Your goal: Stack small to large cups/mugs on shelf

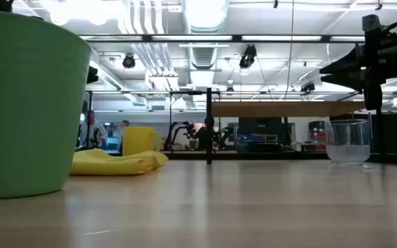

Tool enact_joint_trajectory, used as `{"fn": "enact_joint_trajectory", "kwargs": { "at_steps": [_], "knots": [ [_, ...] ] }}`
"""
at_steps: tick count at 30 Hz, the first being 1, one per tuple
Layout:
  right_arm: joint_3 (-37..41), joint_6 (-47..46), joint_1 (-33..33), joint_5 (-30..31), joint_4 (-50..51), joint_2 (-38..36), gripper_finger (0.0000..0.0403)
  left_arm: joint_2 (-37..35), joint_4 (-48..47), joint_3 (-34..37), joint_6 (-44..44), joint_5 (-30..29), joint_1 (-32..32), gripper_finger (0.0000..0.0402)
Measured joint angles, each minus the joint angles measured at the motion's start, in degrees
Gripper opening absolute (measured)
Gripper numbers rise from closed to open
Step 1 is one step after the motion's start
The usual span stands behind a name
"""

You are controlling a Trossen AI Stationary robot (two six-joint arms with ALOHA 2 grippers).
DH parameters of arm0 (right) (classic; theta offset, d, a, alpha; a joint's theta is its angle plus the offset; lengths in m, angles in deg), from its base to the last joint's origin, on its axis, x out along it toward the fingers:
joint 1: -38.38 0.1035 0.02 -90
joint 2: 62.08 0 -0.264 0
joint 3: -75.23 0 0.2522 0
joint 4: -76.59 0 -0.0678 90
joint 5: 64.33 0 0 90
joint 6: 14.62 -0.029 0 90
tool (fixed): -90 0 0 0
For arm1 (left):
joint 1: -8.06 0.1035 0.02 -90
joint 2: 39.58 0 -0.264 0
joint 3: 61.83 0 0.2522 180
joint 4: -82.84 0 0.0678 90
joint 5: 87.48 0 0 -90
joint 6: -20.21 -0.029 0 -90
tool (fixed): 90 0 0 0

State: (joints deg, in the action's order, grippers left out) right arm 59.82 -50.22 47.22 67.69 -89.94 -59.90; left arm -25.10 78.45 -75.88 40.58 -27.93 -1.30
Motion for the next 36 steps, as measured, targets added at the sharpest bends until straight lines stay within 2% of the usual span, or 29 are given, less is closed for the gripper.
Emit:
{"fn": "enact_joint_trajectory", "kwargs": {
  "at_steps": [10, 36],
  "knots": [
    [0.00, 0.02, 0.00, -0.01, 0.01, 0.00, 0.0072, 0.02, 0.01, 0.00, 0.00, 0.00, 0.00, 0.0089],
    [0.00, 0.02, 0.00, 0.00, 0.00, 0.01, 0.0081, 0.02, 0.02, 0.00, 0.00, 0.00, 0.00, 0.0089]
  ]
}}
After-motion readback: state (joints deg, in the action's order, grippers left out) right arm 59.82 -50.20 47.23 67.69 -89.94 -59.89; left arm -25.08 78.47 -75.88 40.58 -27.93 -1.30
